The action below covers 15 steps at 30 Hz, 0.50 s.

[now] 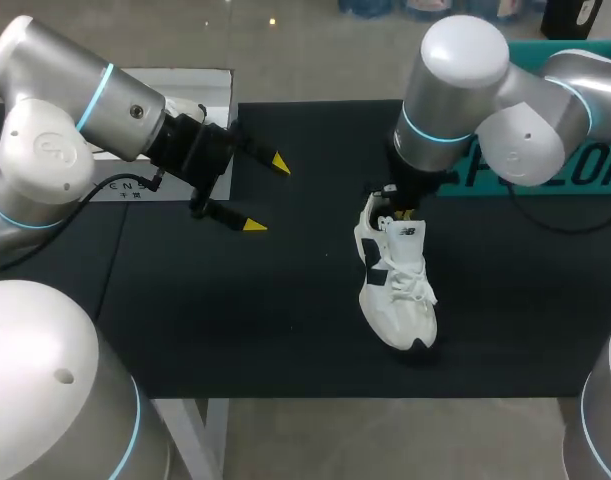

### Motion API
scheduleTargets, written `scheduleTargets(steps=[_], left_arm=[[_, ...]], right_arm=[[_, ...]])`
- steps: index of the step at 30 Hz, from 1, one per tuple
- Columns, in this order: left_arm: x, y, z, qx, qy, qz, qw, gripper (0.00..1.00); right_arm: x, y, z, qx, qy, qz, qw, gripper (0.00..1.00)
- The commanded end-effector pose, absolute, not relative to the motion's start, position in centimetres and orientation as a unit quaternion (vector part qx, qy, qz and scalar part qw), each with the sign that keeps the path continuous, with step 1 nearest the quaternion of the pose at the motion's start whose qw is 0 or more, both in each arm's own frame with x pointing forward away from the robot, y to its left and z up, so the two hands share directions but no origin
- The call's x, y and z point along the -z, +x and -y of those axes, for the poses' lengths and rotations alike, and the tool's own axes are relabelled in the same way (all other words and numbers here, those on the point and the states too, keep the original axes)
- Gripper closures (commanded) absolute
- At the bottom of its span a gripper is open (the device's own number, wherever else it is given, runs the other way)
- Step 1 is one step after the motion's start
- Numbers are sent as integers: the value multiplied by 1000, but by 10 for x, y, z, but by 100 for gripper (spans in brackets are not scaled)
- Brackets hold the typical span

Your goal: Take the shoe out of the shoebox, open the shoe tongue, remove and reinsert the insole, then place the shoe into the shoebox

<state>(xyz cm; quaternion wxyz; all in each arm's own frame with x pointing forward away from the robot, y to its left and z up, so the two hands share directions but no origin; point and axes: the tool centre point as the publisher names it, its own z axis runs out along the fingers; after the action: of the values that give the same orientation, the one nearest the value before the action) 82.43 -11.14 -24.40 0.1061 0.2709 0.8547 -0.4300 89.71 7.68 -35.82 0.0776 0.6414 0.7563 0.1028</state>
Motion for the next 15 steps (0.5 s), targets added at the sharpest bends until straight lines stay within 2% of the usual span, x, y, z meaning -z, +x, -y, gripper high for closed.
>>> scheduleTargets(steps=[1,15], left_arm=[[244,825,111,429,271,-855,105,0],[244,825,111,429,271,-855,105,0]], right_arm=[[378,901,-83,-97,640,-759,66,100],[417,889,-90,-83,636,-766,35,100]])
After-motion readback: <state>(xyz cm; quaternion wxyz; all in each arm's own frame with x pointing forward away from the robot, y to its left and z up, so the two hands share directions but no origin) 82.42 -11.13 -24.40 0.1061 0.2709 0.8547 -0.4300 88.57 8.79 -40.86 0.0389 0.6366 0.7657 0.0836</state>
